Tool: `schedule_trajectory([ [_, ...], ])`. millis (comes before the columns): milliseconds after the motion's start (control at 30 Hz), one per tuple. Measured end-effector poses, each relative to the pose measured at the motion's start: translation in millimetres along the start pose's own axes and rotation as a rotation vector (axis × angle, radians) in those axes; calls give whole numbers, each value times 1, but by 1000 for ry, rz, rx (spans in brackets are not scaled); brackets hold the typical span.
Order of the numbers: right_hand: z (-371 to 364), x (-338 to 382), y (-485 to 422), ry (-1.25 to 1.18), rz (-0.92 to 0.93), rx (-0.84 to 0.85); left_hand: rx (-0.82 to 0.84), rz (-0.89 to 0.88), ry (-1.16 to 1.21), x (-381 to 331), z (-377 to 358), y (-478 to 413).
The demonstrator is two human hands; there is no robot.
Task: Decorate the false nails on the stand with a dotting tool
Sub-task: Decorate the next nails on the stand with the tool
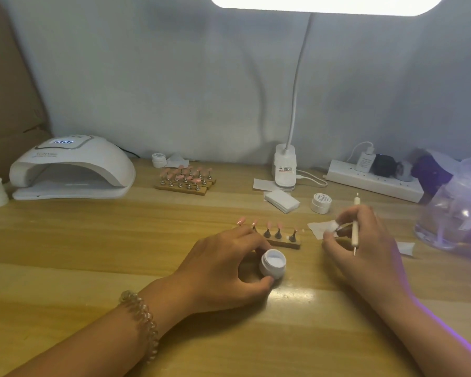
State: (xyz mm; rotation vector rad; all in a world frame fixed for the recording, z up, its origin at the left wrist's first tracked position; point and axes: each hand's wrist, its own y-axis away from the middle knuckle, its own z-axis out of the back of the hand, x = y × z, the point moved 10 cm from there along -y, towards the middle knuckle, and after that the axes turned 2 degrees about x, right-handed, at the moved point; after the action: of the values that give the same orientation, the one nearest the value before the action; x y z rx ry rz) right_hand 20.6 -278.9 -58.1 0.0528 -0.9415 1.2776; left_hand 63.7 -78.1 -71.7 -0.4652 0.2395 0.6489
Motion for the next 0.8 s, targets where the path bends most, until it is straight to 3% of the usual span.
schedule_trajectory([
  [233,-12,-21,-3,129,-171,130,-87,-9,2,-5,11,-1],
  [333,-8,-18,-1,193,-179,107,-269,108,81,17,37,0],
  [433,-6,1,1,118,-69,65,-355,290,241,57,48,3],
  [567,-26,24,10,179,139,188,-269,452,369,88,34,6],
  [800,-35,21,8,205,181,245,-88,333,458,65,15,-1],
])
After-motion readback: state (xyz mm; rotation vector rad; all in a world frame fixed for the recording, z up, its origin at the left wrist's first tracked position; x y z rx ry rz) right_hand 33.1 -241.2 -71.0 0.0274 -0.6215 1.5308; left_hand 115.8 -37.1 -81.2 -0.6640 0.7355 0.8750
